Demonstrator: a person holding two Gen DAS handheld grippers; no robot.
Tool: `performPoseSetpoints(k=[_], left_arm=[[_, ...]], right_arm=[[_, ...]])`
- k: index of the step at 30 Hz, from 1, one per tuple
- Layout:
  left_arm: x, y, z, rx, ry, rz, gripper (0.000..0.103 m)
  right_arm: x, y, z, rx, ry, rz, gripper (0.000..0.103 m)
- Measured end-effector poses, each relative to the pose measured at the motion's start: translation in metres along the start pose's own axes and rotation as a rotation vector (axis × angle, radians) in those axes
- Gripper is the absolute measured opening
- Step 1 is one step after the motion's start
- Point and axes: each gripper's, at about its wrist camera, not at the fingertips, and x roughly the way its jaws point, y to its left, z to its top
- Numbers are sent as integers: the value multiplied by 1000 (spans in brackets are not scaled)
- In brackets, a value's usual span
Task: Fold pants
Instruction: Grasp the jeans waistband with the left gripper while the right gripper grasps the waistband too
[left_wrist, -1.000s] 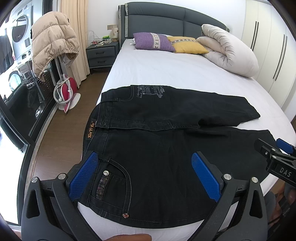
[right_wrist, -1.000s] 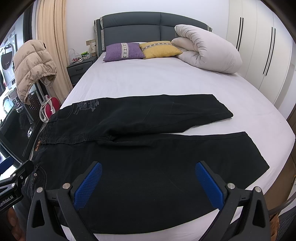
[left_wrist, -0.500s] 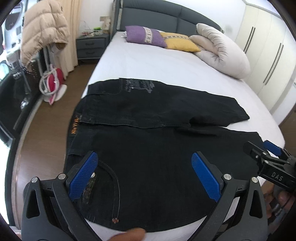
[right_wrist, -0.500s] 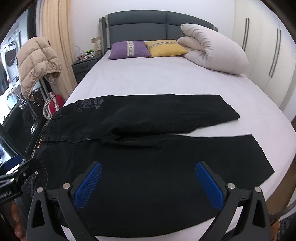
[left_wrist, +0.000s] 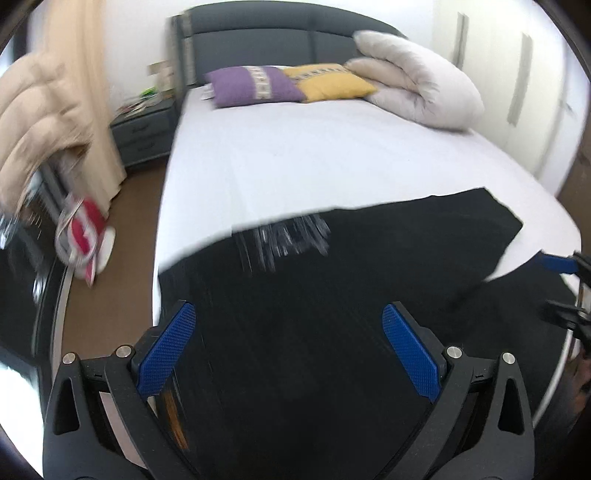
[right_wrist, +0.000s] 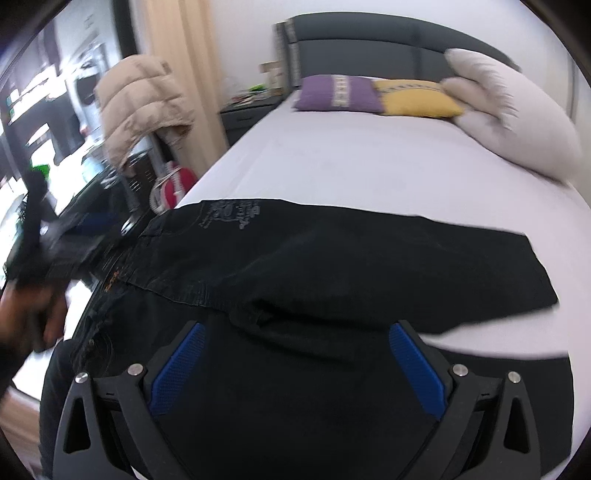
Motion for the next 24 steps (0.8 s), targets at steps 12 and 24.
performPoseSetpoints(k=[12, 24], left_arm=[[177, 97, 73, 87, 299, -187, 98], [193, 88, 90, 243, 393, -187, 18]], right_arm=[[67, -41, 31, -93, 102, 193, 84], [129, -54, 83, -159, 127, 233, 68]])
